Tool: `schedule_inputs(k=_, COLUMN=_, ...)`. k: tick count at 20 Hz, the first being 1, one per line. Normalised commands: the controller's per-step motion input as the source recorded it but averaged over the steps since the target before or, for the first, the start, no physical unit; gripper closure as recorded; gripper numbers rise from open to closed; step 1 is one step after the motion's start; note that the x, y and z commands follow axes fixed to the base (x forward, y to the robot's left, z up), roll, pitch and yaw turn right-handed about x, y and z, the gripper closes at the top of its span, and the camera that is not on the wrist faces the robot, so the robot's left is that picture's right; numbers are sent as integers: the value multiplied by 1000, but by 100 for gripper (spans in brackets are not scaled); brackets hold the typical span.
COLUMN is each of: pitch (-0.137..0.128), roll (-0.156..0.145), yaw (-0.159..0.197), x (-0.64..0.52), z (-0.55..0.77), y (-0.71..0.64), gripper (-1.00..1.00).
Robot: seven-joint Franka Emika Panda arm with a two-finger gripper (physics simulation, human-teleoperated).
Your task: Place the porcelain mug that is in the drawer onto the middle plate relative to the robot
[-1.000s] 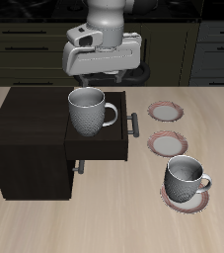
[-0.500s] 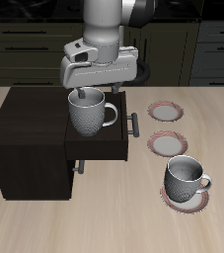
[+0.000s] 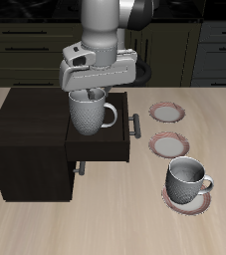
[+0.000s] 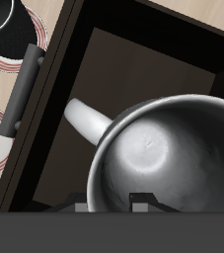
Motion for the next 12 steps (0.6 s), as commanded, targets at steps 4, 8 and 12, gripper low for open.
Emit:
schedule_inputs(k=4, pitch=-1, roll=-8, yaw=-35, x=-51, z=18, y=-129, gripper=100)
schedule_inputs(k=8, pitch=-21, roll=-23, yaw=2, x=-30, z=87, y=-34, gripper=100)
schedule_inputs(k=12, pitch=-68, roll=-19, yaw=-2, x=-104, z=362, y=92, gripper=100)
